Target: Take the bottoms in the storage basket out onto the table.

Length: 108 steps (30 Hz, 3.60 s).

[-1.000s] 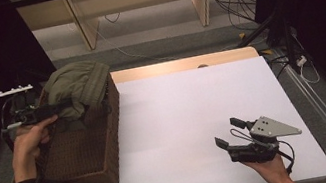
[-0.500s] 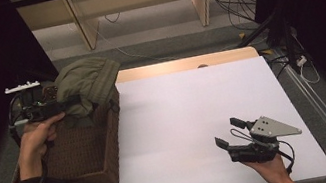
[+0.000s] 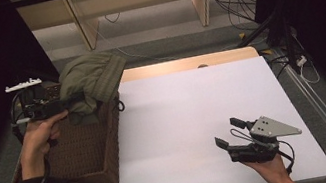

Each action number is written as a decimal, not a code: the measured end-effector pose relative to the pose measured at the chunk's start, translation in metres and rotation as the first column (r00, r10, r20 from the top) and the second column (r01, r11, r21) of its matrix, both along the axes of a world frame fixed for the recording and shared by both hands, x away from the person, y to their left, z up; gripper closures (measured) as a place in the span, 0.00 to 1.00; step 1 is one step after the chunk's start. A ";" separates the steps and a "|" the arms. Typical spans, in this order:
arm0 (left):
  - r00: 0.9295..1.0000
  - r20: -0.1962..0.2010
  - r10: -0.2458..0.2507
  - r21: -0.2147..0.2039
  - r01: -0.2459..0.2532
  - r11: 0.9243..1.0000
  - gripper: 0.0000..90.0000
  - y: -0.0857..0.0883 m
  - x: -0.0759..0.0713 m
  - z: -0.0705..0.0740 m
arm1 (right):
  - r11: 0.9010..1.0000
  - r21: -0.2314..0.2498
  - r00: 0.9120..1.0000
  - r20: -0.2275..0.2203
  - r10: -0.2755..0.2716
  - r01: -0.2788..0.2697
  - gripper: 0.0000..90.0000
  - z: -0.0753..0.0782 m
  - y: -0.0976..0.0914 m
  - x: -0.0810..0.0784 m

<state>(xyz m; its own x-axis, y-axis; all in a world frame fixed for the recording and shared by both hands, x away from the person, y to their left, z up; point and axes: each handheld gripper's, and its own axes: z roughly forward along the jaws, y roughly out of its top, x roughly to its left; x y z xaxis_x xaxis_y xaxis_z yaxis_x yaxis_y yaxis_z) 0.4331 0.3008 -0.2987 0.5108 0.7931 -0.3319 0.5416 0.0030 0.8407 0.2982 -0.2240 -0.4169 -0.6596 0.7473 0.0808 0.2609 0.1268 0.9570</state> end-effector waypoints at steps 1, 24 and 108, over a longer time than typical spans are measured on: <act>1.000 0.002 -0.002 0.000 0.002 1.000 0.71 -0.001 0.000 0.001 | 1.000 0.001 1.000 0.000 0.000 0.000 0.23 0.000 0.000 0.000; 0.992 0.037 -0.122 -0.012 0.122 0.992 0.71 -0.037 -0.006 0.011 | 1.000 -0.001 1.000 -0.001 0.000 0.000 0.23 0.000 0.000 0.000; 0.929 -0.117 -0.352 0.090 0.363 0.928 0.71 -0.224 0.006 -0.083 | 1.000 0.008 1.000 -0.005 -0.001 0.001 0.23 -0.001 -0.002 0.001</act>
<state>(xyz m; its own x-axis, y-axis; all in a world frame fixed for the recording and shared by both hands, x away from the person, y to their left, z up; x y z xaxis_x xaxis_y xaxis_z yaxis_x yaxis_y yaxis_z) 0.4393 0.0764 -0.3813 0.7365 0.5977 -0.3168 0.5685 -0.2931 0.7687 0.2991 -0.2258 -0.4178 -0.6584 0.7472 0.0904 0.2657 0.1184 0.9568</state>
